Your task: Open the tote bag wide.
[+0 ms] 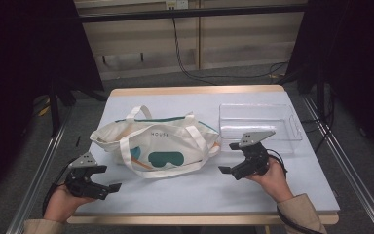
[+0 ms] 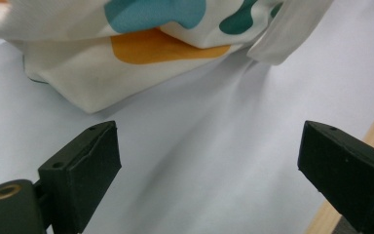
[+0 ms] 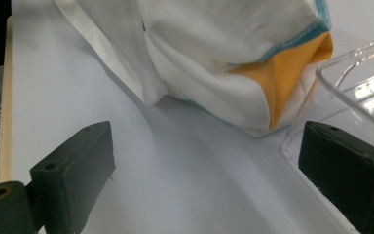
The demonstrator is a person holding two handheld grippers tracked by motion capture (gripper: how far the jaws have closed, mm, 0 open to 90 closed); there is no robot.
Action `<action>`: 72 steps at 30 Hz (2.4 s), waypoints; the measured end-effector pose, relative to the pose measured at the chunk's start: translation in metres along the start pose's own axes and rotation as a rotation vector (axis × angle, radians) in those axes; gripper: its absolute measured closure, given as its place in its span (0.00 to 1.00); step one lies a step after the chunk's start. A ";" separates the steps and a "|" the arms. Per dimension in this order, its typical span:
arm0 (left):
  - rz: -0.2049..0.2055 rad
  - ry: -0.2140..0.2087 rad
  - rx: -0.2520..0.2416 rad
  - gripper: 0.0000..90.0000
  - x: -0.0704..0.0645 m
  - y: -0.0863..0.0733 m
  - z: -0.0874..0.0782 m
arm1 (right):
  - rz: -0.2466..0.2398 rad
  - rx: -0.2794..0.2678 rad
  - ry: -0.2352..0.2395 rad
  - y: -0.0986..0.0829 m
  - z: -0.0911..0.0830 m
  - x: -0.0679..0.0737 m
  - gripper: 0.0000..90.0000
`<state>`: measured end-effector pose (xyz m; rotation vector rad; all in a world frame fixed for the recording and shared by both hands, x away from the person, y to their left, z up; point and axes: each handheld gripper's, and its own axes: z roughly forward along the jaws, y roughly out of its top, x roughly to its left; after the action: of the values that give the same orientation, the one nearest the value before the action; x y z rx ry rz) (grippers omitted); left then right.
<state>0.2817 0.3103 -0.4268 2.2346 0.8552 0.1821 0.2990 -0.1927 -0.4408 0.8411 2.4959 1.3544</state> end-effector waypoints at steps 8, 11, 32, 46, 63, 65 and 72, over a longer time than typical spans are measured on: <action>0.005 -0.004 0.009 0.09 0.004 0.015 -0.012 | 0.000 -0.027 0.024 0.015 -0.003 0.000 0.07; 0.000 -0.011 0.003 0.08 0.005 0.022 -0.016 | 0.005 -0.034 0.029 0.019 -0.005 -0.001 0.07; 0.025 0.019 0.015 0.08 0.017 0.049 -0.048 | -0.027 -0.048 0.068 0.047 0.005 0.004 0.06; 0.053 0.013 0.033 0.09 0.020 0.069 -0.054 | -0.041 -0.076 0.064 0.070 0.011 -0.001 0.05; 0.069 0.014 0.047 0.08 0.021 0.078 -0.061 | -0.071 -0.045 0.160 0.075 0.027 0.003 0.30; 0.075 0.014 0.052 0.08 0.021 0.079 -0.061 | -0.072 -0.045 0.158 0.075 0.027 0.003 0.30; 0.106 0.010 0.035 0.08 0.016 0.090 -0.068 | -0.097 -0.040 0.190 0.070 0.025 0.004 0.61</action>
<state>0.3165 0.3132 -0.3188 2.3150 0.7508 0.2299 0.3335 -0.1430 -0.3973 0.6004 2.6011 1.5104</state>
